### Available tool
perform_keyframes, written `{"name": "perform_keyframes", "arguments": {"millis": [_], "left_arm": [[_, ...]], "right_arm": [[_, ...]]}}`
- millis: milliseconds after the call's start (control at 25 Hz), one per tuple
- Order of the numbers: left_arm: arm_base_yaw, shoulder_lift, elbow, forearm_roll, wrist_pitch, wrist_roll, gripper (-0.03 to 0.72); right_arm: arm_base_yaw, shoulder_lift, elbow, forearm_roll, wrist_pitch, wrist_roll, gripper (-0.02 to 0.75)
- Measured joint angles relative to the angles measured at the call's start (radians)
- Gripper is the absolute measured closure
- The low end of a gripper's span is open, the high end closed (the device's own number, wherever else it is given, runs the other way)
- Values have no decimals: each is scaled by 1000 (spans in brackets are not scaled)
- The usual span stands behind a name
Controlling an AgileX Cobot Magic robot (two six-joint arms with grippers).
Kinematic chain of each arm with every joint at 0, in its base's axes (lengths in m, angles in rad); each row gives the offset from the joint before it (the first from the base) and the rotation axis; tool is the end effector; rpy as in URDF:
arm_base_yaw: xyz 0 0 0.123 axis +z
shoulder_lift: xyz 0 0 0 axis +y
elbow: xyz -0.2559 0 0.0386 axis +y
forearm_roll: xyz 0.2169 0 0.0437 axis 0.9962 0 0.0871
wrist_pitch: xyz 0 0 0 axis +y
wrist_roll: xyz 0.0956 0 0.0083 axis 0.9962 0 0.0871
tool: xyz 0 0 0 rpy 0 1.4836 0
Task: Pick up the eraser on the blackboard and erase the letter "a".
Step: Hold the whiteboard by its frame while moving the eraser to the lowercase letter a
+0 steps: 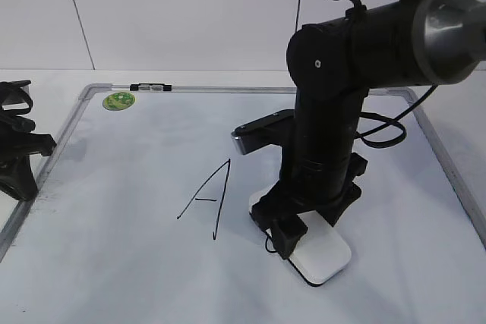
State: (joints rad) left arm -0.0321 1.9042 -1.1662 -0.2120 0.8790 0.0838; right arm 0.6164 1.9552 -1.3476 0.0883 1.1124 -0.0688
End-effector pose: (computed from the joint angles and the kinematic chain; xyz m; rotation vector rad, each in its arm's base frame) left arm 0.3143 -0.0257 0.1440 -0.0251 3.0860 -0.2549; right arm 0.2640 0.1964 0.1623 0.9677 -2.9025 -0.0892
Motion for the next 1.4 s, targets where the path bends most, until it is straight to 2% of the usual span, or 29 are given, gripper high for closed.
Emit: {"name": "perform_keyframes", "arguments": {"millis": [560,1000,1400], "left_arm": [[0,0,0,0,-2,0,665],[0,0,0,0,-2,0,659],[0,0,0,0,-2,0,656]], "right_arm": [[112,2,0,4,27,-6,178],[128,-51,8,-8,31,6,179],[128,-166,-23,-224,13,162,179]]}}
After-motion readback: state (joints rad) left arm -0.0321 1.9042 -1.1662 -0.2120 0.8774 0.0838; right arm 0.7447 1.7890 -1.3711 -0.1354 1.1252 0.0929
